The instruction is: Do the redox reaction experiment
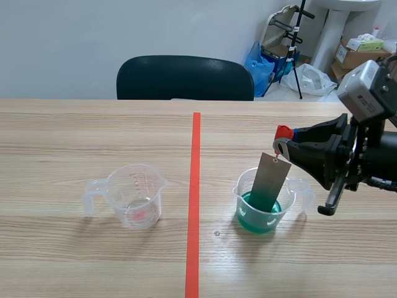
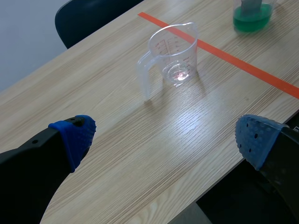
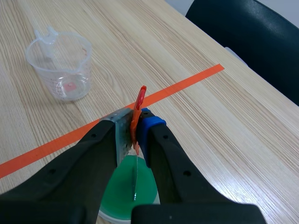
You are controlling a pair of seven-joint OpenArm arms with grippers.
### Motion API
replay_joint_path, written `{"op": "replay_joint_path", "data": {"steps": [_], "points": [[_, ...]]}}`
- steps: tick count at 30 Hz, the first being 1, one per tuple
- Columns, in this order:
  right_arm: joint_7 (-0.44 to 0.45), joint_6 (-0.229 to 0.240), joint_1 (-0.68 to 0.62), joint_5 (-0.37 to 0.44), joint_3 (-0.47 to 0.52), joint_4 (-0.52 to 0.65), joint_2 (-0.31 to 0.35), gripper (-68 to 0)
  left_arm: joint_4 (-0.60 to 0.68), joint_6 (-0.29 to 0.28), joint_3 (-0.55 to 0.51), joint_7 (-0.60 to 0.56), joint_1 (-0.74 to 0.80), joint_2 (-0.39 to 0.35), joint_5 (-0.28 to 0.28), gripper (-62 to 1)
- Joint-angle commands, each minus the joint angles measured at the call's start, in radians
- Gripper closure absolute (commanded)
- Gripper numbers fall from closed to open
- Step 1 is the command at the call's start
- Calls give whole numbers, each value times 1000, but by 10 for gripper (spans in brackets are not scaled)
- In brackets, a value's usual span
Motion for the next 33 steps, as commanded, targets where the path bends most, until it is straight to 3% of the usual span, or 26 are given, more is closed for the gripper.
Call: {"op": "replay_joint_path", "data": {"steps": [1,13,20,27,30,33], "points": [[0,0,11,4,-1,2,11,-6,15,1,5,-14,2,8,-7,-623],[-19,1,11,12,2,37,13,-6,15,1,5,-14,2,8,-7,-623],[-103,5,11,143,4,101,58,-7,15,1,5,-14,2,8,-7,-623],[-186,6,8,220,51,158,75,-7,15,1,5,-14,2,8,-7,-623],[-235,38,6,249,81,183,75,-7,15,1,5,-14,2,8,-7,-623],[-294,38,6,290,102,209,75,-7,15,1,5,-14,2,8,-7,-623]]}}
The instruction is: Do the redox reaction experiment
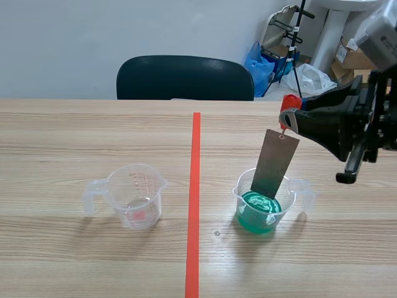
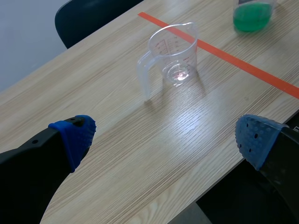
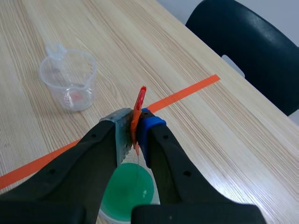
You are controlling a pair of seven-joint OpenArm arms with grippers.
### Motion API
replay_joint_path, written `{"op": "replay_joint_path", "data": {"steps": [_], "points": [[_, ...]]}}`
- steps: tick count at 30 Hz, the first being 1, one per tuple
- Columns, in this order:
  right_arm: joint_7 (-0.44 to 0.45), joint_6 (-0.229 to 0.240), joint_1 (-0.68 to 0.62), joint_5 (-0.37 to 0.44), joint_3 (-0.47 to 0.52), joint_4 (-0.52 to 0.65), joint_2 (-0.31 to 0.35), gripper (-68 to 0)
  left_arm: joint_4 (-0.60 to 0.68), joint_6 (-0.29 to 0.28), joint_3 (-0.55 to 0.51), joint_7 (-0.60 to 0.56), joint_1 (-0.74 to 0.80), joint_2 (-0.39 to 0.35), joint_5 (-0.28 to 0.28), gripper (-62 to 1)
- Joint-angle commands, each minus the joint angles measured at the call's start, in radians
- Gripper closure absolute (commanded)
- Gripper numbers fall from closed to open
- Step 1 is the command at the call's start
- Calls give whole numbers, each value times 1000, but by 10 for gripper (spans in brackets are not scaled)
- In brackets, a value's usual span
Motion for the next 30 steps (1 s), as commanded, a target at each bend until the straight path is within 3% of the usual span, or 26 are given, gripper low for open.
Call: {"op": "replay_joint_path", "data": {"steps": [1,15,30], "points": [[-6,11,7,28,18,28,8,-7,15,1,5,-14,2,8,-7,-623],[-211,11,7,186,92,114,8,-7,15,1,5,-14,2,8,-7,-623],[-335,11,7,293,173,200,8,-7,15,1,5,-14,2,8,-7,-623]]}}
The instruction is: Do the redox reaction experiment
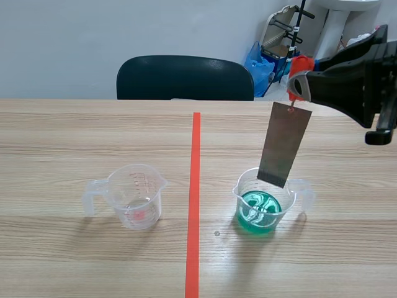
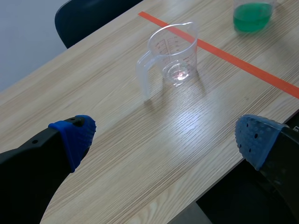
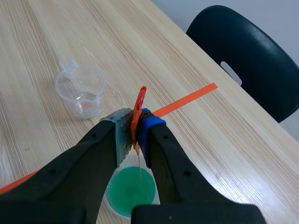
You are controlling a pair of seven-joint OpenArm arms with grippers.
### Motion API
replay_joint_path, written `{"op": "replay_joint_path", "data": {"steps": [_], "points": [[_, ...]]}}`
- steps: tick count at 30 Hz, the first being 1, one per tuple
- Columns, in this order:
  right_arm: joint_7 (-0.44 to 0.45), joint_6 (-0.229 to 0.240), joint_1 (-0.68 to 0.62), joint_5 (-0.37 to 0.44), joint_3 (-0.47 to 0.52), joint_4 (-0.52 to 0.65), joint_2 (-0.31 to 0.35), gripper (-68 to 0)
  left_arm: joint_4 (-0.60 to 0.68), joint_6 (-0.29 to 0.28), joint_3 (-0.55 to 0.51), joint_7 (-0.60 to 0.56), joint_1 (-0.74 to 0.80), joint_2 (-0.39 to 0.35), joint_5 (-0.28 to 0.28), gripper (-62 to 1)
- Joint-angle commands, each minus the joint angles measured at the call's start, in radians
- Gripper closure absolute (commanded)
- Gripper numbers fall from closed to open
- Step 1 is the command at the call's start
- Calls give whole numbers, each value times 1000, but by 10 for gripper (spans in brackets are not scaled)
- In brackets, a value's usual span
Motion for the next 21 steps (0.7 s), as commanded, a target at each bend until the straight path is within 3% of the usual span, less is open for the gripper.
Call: {"op": "replay_joint_path", "data": {"steps": [1,12,21], "points": [[11,11,7,15,25,18,8,-7,15,1,5,-15,2,8,-7,-623],[-33,11,7,49,60,84,11,-7,15,1,5,-15,2,8,-7,-623],[-32,11,8,105,60,131,69,-7,15,1,5,-15,2,8,-7,-623]]}}
